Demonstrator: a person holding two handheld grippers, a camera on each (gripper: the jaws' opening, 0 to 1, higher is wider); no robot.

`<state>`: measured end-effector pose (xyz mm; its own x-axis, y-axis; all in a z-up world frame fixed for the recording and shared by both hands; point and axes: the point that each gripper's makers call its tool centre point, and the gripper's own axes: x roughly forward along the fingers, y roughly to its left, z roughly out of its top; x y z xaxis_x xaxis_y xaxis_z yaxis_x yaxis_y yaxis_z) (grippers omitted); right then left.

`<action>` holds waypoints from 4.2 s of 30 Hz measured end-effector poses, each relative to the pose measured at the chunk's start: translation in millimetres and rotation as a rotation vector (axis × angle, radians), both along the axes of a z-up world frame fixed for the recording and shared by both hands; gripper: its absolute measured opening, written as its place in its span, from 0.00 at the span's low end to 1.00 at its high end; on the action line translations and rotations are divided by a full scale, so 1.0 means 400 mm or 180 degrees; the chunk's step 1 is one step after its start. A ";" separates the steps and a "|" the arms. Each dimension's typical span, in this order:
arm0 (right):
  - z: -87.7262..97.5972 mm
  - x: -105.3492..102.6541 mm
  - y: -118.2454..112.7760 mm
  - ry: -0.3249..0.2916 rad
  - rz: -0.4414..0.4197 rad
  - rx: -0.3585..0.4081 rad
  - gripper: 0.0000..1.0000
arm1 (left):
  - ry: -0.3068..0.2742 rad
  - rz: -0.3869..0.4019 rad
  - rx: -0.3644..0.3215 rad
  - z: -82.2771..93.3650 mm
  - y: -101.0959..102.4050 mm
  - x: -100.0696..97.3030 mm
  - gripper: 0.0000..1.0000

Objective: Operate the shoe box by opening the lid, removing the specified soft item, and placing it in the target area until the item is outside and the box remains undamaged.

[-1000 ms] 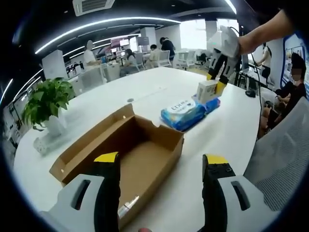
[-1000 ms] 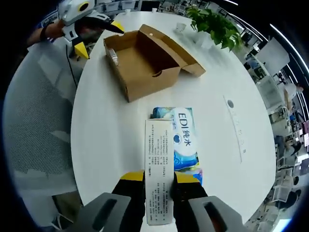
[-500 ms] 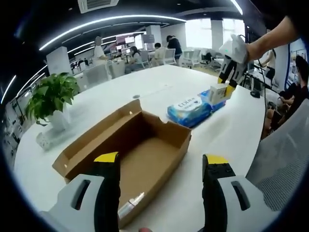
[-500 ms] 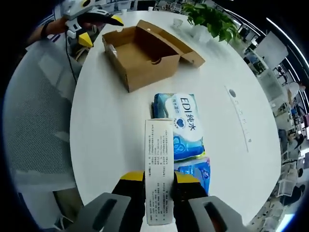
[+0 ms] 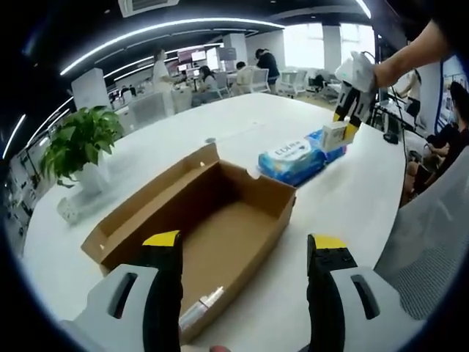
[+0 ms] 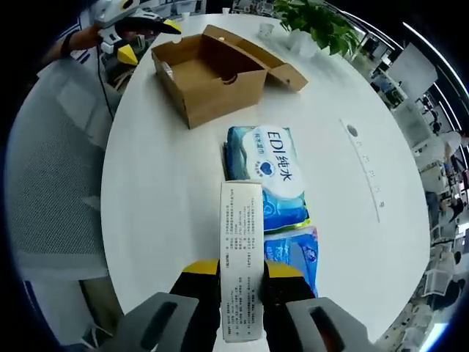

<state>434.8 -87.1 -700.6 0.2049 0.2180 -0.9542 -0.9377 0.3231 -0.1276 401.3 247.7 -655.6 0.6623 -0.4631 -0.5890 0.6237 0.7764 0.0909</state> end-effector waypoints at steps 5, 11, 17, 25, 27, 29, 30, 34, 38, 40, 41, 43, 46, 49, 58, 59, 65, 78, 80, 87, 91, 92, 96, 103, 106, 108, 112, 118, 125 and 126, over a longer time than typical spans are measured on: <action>0.020 0.042 -0.019 -0.0054 0.0026 -0.0032 0.16 | 0.0023 0.0009 0.0025 -0.007 0.004 -0.001 0.68; 0.037 0.094 -0.055 -0.0104 -0.0009 -0.0058 0.16 | 0.0038 0.0040 0.0053 -0.012 0.012 0.000 0.68; 0.046 0.147 -0.087 -0.0136 -0.0066 -0.0086 0.17 | 0.0062 0.0091 0.0067 -0.019 0.025 0.002 0.68; 0.037 0.195 -0.106 -0.0140 -0.0059 -0.0170 0.17 | 0.0082 0.0116 0.0099 -0.028 0.033 0.002 0.68; 0.033 0.200 -0.106 -0.0136 -0.0032 -0.0201 0.17 | 0.0087 0.0120 0.0112 -0.030 0.035 0.003 0.68; 0.032 0.202 -0.103 -0.0139 -0.0003 -0.0213 0.17 | 0.0091 0.0123 0.0125 -0.034 0.038 0.004 0.68; 0.029 0.205 -0.103 -0.0140 0.0011 -0.0213 0.17 | 0.0093 0.0126 0.0130 -0.035 0.039 0.004 0.68; 0.018 0.209 -0.113 -0.0118 0.0060 -0.0270 0.17 | 0.0113 0.0139 0.0163 -0.042 0.045 0.002 0.68; 0.010 0.235 -0.122 -0.0134 0.0012 -0.0220 0.17 | 0.0127 0.0155 0.0183 -0.047 0.050 0.004 0.68; 0.002 0.242 -0.123 -0.0127 0.0013 -0.0190 0.17 | 0.0131 0.0159 0.0197 -0.050 0.051 0.005 0.68; -0.007 0.262 -0.132 -0.0115 0.0021 -0.0199 0.17 | 0.0131 0.0159 0.0198 -0.050 0.052 0.006 0.68; -0.018 0.265 -0.138 -0.0107 0.0039 -0.0221 0.17 | 0.0132 0.0170 0.0213 -0.052 0.055 0.007 0.68; -0.032 0.268 -0.141 -0.0082 0.0026 -0.0215 0.17 | 0.0139 0.0189 0.0232 -0.055 0.062 0.007 0.68; -0.049 0.266 -0.139 -0.0055 0.0055 -0.0227 0.17 | 0.0152 0.0218 0.0231 -0.058 0.069 0.009 0.68; -0.117 0.259 -0.135 0.0054 0.0155 -0.0256 0.17 | 0.0194 0.0235 0.0257 -0.068 0.074 0.005 0.68; -0.122 0.258 -0.138 0.0061 0.0177 -0.0282 0.17 | 0.0195 0.0235 0.0259 -0.068 0.074 0.005 0.68; -0.137 0.262 -0.151 0.0093 0.0198 -0.0304 0.17 | 0.0211 0.0253 0.0269 -0.073 0.080 0.004 0.68; -0.170 0.257 -0.166 0.0131 0.0346 -0.0418 0.17 | 0.0250 0.0240 0.0331 -0.086 0.083 -0.001 0.68; -0.167 0.262 -0.167 0.0110 0.0307 -0.0401 0.17 | 0.0261 0.0242 0.0328 -0.088 0.084 -0.002 0.68; -0.166 0.260 -0.170 0.0091 0.0292 -0.0436 0.19 | 0.0275 0.0230 0.0340 -0.090 0.080 -0.005 0.68; -0.158 0.255 -0.179 0.0064 0.0281 -0.0467 0.22 | 0.0284 0.0247 0.0321 -0.091 0.082 -0.005 0.68; -0.150 0.257 -0.184 0.0035 0.0254 -0.0470 0.23 | 0.0293 0.0255 0.0311 -0.093 0.084 -0.004 0.68; -0.116 0.266 -0.191 -0.0095 0.0142 -0.0426 0.26 | 0.0300 0.0244 0.0314 -0.094 0.080 -0.006 0.68; -0.075 0.262 -0.223 -0.0215 -0.0137 -0.0342 0.28 | 0.0302 0.0160 0.0306 -0.095 0.061 -0.012 0.68; -0.055 0.252 -0.227 -0.0255 -0.0281 -0.0255 0.28 | 0.0287 0.0145 0.0285 -0.091 0.056 -0.011 0.68; -0.043 0.245 -0.231 -0.0282 -0.0446 -0.0183 0.28 | 0.0286 0.0138 0.0263 -0.089 0.051 -0.011 0.68; -0.015 0.231 -0.219 -0.0425 -0.0964 0.0134 0.28 | 0.0289 0.0115 0.0238 -0.086 0.044 -0.014 0.68; 0.006 0.173 -0.196 -0.0523 -0.1308 0.0435 0.33 | 0.0269 0.0120 0.0152 -0.075 0.034 -0.010 0.68; 0.038 0.131 -0.150 -0.0707 -0.1719 0.0886 0.38 | 0.0249 0.0050 0.0072 -0.062 0.010 -0.017 0.68; 0.041 0.123 -0.145 -0.0719 -0.1721 0.0902 0.41 | 0.0252 0.0043 0.0046 -0.062 0.005 -0.017 0.68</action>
<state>484.0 -145.3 -684.2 0.5452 0.2648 -0.7954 -0.5935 0.7920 -0.1431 394.5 249.9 -680.3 0.6195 -0.4454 -0.6464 0.6187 0.7838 0.0529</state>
